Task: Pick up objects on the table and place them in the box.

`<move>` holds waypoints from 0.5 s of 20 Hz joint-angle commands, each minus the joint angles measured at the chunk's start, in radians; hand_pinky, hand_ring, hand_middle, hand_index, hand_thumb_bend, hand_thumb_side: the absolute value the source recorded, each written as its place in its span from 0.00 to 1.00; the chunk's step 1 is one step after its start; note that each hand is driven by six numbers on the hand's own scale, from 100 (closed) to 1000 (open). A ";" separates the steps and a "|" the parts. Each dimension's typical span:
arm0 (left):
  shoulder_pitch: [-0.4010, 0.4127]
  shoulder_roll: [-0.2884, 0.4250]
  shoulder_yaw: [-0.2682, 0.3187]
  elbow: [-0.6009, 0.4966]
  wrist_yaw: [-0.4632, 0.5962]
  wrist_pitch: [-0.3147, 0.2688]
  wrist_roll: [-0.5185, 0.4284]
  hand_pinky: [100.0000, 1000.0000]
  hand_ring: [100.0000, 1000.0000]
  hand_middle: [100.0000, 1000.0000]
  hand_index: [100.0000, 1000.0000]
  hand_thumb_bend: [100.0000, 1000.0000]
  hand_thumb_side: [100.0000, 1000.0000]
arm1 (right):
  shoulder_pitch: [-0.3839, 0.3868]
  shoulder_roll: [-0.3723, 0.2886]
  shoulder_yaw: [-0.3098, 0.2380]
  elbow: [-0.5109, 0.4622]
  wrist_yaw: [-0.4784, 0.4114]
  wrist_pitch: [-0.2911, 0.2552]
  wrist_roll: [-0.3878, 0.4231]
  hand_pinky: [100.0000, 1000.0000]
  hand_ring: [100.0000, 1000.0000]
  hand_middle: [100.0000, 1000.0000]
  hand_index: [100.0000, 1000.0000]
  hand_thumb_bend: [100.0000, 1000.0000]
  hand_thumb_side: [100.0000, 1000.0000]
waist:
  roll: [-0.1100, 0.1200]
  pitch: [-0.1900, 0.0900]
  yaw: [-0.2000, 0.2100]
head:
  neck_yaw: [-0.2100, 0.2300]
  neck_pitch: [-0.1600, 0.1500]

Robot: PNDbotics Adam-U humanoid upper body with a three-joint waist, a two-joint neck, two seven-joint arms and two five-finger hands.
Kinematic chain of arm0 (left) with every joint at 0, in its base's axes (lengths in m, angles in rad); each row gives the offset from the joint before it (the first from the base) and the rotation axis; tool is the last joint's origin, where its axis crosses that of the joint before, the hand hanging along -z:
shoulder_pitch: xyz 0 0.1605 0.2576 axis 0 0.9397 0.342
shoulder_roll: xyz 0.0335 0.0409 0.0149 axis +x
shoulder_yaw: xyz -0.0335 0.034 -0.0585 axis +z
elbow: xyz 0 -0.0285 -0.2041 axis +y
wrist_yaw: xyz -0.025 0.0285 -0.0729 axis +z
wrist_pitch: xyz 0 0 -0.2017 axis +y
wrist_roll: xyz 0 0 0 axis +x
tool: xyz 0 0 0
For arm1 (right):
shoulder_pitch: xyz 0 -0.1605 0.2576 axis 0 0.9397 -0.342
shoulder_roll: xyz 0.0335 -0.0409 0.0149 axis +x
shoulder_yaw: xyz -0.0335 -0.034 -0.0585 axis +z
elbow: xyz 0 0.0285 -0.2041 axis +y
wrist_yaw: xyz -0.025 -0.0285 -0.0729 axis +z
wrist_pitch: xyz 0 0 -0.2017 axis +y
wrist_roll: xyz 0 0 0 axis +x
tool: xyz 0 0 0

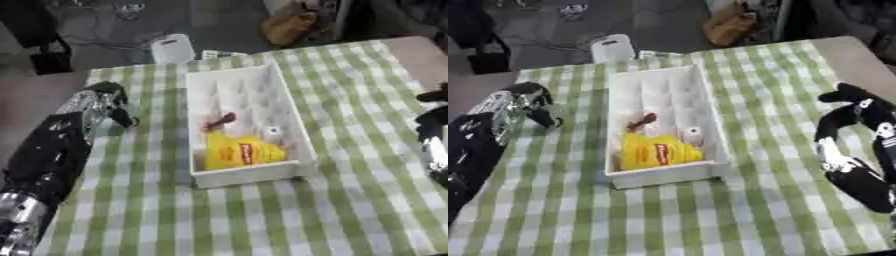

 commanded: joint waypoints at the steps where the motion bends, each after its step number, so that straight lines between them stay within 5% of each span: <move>1: -0.012 0.005 0.013 -0.036 -0.001 0.001 -0.004 0.79 0.78 0.67 0.78 0.40 0.25 | -0.008 -0.014 -0.004 -0.024 0.000 -0.004 0.001 0.51 0.56 0.70 0.94 0.00 0.48 | 0.000 -0.020 -0.002 | -0.002 -0.010; 10: -0.011 -0.005 0.011 -0.061 -0.005 0.008 0.127 0.78 0.78 0.72 0.79 0.40 0.23 | -0.010 -0.012 -0.004 -0.024 0.002 -0.004 0.002 0.51 0.56 0.70 0.94 0.00 0.48 | 0.003 -0.016 -0.010 | -0.006 -0.013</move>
